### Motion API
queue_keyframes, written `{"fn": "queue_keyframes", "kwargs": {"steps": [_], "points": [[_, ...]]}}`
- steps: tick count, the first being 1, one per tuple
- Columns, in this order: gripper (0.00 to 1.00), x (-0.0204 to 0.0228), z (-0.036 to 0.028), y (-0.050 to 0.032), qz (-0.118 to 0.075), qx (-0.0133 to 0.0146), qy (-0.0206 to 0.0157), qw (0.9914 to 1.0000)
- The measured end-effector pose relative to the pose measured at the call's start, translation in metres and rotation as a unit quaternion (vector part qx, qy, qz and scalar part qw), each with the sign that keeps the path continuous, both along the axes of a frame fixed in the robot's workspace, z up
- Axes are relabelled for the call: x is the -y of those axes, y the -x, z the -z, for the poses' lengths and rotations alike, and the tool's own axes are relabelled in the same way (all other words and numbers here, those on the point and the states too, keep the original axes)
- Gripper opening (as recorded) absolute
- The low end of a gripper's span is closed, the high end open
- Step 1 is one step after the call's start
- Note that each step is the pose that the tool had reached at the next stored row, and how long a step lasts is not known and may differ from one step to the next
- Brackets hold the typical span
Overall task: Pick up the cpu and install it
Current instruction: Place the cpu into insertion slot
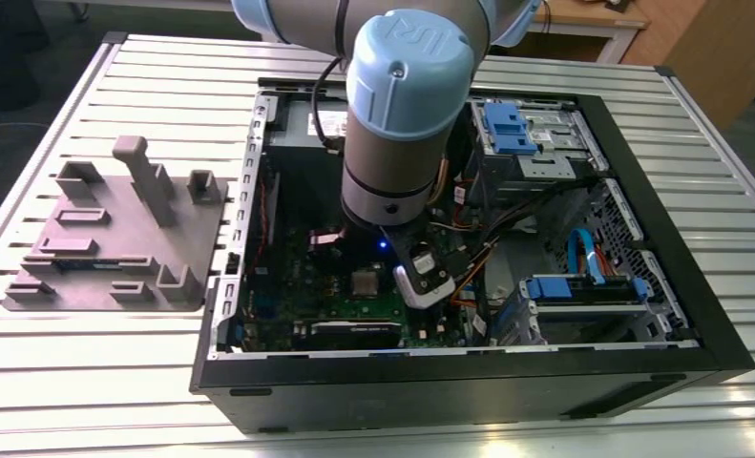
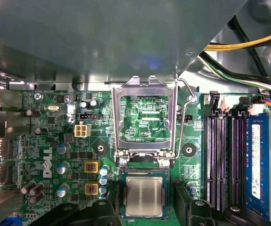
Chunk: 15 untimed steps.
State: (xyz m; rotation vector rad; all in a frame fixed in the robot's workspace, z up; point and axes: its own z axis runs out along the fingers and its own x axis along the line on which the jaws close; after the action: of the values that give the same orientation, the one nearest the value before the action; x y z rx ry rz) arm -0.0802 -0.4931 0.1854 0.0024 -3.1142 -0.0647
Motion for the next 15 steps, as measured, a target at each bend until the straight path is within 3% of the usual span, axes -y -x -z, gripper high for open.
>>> {"fn": "queue_keyframes", "kwargs": {"steps": [1, 6, 15], "points": [[0.56, 0.0, 0.0, 0.0, 0.0, -0.0001, 0.0, 1.0], [0.56, 0.0, -0.0017, 0.0001, 0.0, -0.0001, -0.0001, 1.0], [0.56, 0.0001, -0.0137, 0.0001, 0.0, -0.0002, 0.0003, 1.0]]}}
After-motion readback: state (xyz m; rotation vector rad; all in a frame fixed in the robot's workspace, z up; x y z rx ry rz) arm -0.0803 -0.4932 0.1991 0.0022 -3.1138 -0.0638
